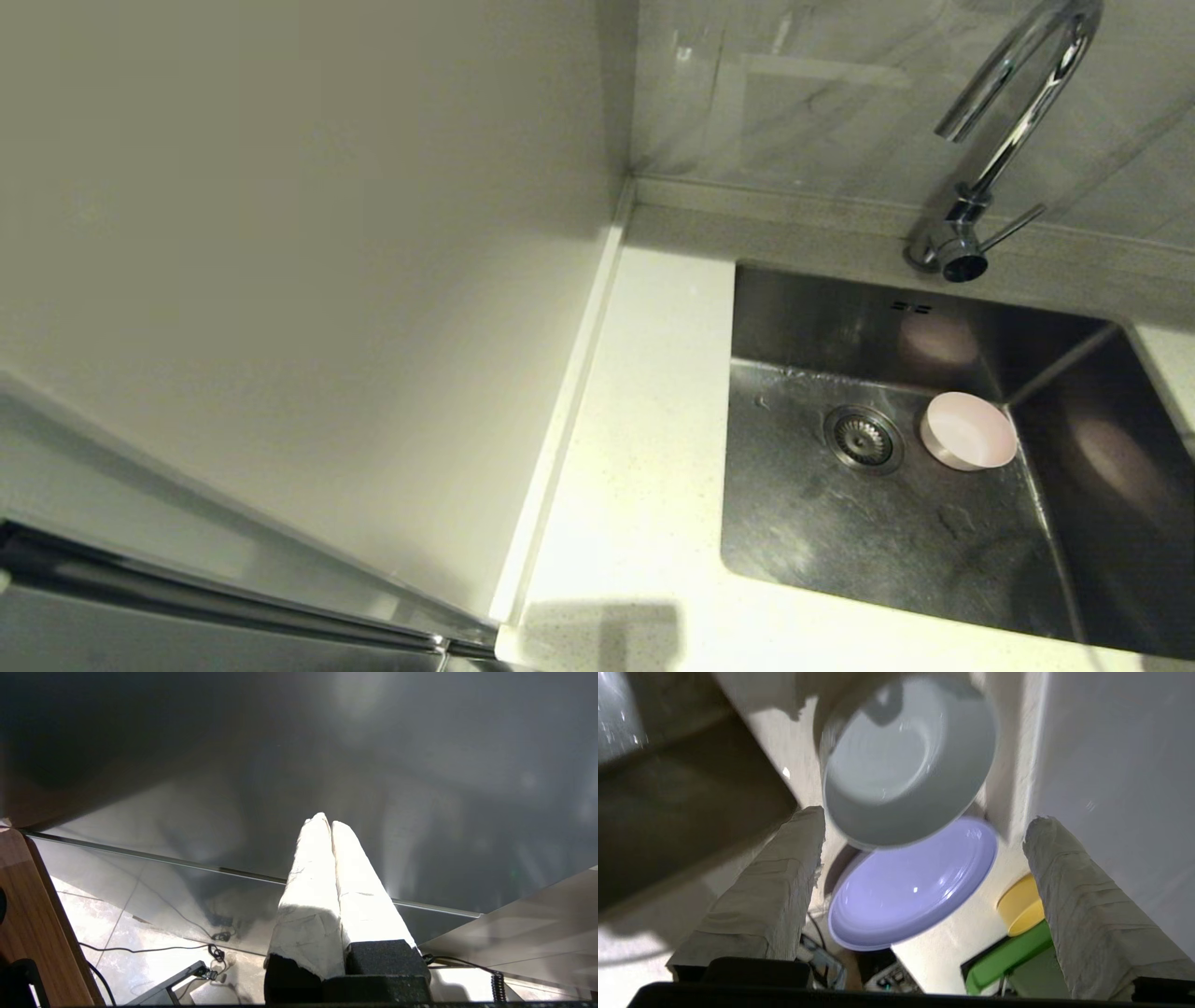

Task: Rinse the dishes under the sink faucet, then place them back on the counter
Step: Put a bowl into the sink

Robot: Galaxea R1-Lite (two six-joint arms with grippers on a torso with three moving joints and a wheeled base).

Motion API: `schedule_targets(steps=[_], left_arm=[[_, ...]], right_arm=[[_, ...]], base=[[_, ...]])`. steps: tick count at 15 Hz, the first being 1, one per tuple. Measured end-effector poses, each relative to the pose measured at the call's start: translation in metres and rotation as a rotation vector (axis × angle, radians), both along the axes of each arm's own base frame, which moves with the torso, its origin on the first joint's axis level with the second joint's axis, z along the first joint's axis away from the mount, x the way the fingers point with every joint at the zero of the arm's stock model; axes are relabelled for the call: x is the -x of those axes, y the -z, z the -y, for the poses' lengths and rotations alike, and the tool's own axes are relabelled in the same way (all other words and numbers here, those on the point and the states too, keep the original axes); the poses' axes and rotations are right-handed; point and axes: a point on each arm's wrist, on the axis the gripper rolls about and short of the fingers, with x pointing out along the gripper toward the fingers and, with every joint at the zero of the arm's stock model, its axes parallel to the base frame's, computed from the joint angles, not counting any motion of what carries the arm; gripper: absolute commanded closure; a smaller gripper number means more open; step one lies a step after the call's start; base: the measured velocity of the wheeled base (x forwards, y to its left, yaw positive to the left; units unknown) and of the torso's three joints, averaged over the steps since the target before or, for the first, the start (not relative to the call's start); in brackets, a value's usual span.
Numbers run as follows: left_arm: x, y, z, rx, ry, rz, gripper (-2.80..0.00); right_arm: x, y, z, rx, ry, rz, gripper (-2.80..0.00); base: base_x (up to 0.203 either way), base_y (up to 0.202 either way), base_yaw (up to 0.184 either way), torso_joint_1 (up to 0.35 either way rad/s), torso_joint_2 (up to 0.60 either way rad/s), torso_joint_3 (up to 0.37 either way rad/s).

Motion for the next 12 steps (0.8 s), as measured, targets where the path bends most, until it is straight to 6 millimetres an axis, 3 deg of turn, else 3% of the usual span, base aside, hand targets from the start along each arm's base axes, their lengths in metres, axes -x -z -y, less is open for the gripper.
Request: schedule_targets(steps=[6, 12], left_arm=[[0.0, 0.0, 0.0, 0.0, 0.0, 0.0, 0.0], [0.0, 0.0, 0.0, 0.0, 0.0, 0.0, 0.0]], right_arm=[[0.018, 0.01, -0.018, -0.16, 0.004, -0.075, -2.8], [0.003, 0.029, 0.0, -0.229, -0.003, -0.089, -2.8]], base=[[0.0, 0.0, 0.0, 0.0, 0.0, 0.0], [0.0, 0.0, 0.0, 0.0, 0.0, 0.0]])
